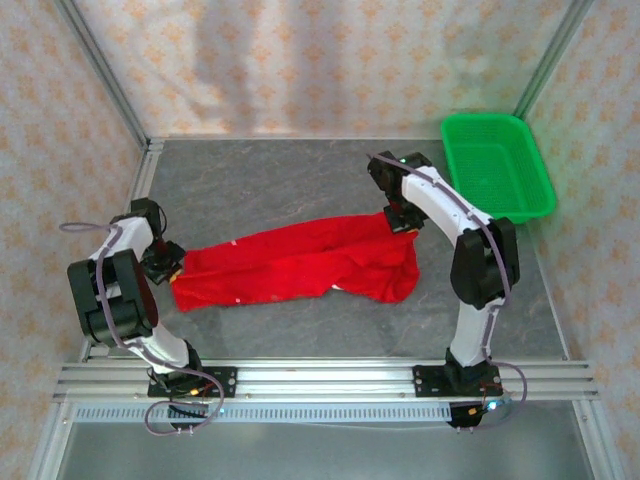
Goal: Fold and stack the t-shirts
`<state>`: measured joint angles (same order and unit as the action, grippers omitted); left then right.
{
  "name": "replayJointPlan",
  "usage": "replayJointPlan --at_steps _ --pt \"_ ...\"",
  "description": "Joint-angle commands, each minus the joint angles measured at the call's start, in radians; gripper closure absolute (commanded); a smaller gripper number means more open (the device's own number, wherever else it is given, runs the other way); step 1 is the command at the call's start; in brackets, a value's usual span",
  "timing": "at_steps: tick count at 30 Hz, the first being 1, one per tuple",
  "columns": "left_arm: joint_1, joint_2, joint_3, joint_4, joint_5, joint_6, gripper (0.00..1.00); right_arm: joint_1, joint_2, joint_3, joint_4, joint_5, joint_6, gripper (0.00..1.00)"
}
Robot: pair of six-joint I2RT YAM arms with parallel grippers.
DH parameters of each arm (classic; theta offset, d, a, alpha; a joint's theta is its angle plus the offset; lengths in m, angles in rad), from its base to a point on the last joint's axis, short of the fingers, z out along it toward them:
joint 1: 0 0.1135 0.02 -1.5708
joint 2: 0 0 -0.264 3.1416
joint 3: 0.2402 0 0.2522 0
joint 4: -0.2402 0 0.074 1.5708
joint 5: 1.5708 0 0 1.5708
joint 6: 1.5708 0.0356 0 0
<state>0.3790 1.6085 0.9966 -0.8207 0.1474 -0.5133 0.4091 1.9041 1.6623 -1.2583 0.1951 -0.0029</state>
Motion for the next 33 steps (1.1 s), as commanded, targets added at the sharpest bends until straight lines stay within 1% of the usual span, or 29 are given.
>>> replayJointPlan --at_steps 1,8,11,12,15,16,17,18,19,20,22,24,26,28,31,33 --pt "-0.014 0.028 0.051 -0.001 -0.054 0.027 1.0 -0.008 0.031 0.046 -0.006 0.072 -0.015 1.0" --pt "-0.029 0.086 0.087 0.002 -0.048 0.03 1.0 -0.007 0.082 0.072 -0.003 0.078 -0.002 1.0" --pt "-0.037 0.107 0.1 0.014 -0.029 0.03 1.0 -0.008 0.099 0.079 0.008 0.077 0.004 1.0" --pt "-0.04 0.11 0.106 0.014 -0.021 0.029 0.94 -0.008 0.109 0.088 0.011 0.076 0.007 1.0" --pt "-0.04 0.071 0.12 0.014 0.023 0.018 0.57 -0.007 0.144 0.127 0.012 0.066 0.024 0.94" --pt "-0.04 0.036 0.125 0.01 0.035 0.007 0.47 -0.007 0.154 0.143 0.017 0.053 0.032 0.9" --pt "-0.04 0.003 0.13 0.005 0.047 -0.004 0.41 -0.009 0.164 0.157 0.02 0.034 0.042 0.87" --pt "-0.039 -0.038 0.137 -0.001 0.064 -0.014 0.35 -0.01 0.17 0.181 0.019 0.007 0.057 0.8" --pt "-0.038 -0.079 0.145 -0.012 0.089 -0.015 0.3 -0.015 0.17 0.205 0.019 -0.027 0.073 0.7" --pt "-0.039 -0.11 0.152 -0.029 0.109 -0.031 0.27 -0.019 0.162 0.218 0.024 -0.054 0.086 0.62" --pt "-0.039 -0.175 0.158 -0.072 0.14 -0.051 0.19 -0.021 0.116 0.218 0.046 -0.104 0.105 0.5" --pt "-0.04 -0.251 0.132 -0.105 0.166 -0.061 0.16 -0.03 0.048 0.188 0.047 -0.17 0.128 0.42" --pt "-0.04 -0.339 0.079 -0.125 0.181 -0.077 0.14 -0.041 -0.038 0.131 0.041 -0.222 0.161 0.39" --pt "-0.04 -0.416 0.016 -0.155 0.17 -0.092 0.13 -0.044 -0.14 0.039 0.044 -0.289 0.195 0.37" --pt "-0.04 -0.504 -0.099 -0.179 0.169 -0.114 0.13 -0.045 -0.303 -0.155 0.076 -0.427 0.275 0.36" --pt "-0.04 -0.534 -0.169 -0.182 0.151 -0.119 0.13 -0.045 -0.415 -0.317 0.137 -0.502 0.349 0.37"
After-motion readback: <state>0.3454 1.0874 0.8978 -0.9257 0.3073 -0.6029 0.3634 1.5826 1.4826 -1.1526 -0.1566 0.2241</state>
